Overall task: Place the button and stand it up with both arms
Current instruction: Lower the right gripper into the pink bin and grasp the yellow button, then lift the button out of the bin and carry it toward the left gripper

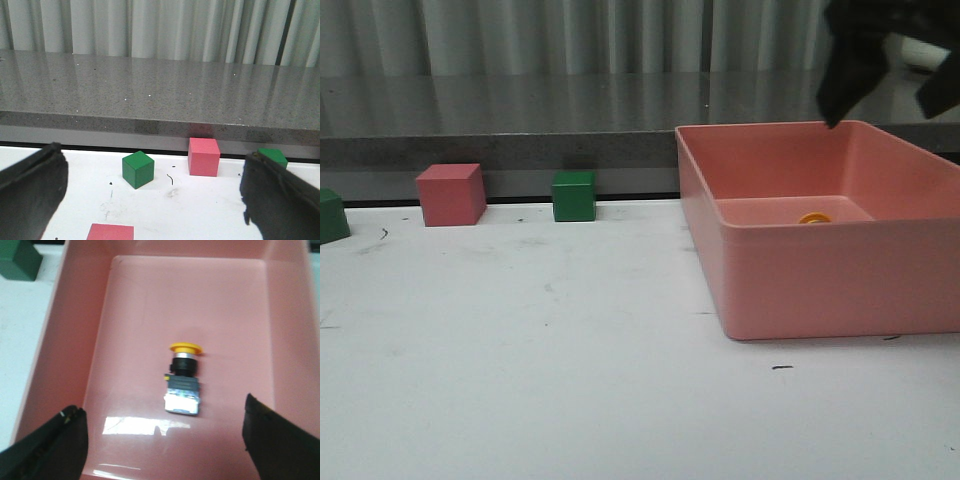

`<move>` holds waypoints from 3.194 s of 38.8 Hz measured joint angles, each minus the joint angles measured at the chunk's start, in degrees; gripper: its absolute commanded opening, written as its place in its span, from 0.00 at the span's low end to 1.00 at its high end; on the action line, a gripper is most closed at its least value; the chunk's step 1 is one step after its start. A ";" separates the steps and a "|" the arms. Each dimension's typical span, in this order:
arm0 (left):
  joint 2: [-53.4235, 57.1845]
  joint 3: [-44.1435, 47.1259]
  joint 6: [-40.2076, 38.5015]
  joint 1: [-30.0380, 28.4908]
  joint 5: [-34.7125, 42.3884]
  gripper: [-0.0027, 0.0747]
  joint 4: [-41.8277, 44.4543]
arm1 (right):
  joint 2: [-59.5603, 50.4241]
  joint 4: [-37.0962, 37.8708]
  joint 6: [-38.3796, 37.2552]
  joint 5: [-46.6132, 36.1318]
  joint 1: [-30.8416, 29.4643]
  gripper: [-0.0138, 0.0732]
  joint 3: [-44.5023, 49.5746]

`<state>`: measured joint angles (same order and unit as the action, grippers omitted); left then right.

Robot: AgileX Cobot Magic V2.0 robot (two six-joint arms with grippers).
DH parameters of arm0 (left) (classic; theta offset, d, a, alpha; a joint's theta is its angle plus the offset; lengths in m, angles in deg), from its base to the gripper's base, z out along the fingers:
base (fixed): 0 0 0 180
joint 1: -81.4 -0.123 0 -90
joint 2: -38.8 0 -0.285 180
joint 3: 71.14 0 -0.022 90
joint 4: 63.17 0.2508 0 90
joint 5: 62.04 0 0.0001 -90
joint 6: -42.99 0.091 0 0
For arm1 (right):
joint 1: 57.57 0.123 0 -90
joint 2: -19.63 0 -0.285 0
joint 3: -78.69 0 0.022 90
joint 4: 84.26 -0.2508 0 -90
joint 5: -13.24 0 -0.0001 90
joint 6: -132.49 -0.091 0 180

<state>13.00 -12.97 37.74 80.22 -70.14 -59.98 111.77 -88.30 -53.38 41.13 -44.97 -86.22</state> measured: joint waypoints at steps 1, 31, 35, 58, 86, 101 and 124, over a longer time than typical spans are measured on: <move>0.00 0.00 0.00 0.00 0.00 0.90 0.00 | 1.60 0.00 0.00 1.14 0.44 0.90 -1.54; 0.00 0.00 0.00 0.00 0.00 0.90 0.00 | 30.77 0.32 -8.24 17.47 -1.00 0.90 -23.23; 0.00 0.00 0.00 0.00 0.00 0.90 0.00 | 31.94 0.32 -8.82 16.93 -1.50 0.90 -23.23; 0.00 0.00 0.00 0.00 0.00 0.90 0.00 | 33.13 0.50 -9.28 13.55 -1.75 0.44 -23.36; 0.00 0.00 0.00 0.00 0.00 0.90 0.00 | 16.39 0.59 -9.28 16.90 1.24 0.42 -23.36; 0.00 0.00 0.00 0.00 0.00 0.90 0.00 | 13.57 0.59 -9.28 21.54 16.16 0.42 -28.20; 0.00 0.00 0.00 0.00 0.00 0.90 0.00 | 39.31 -4.18 -16.00 28.26 33.39 0.42 -53.80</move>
<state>13.00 -12.97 37.74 80.22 -70.14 -59.98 151.08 -92.48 -69.39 69.40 -11.59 -140.02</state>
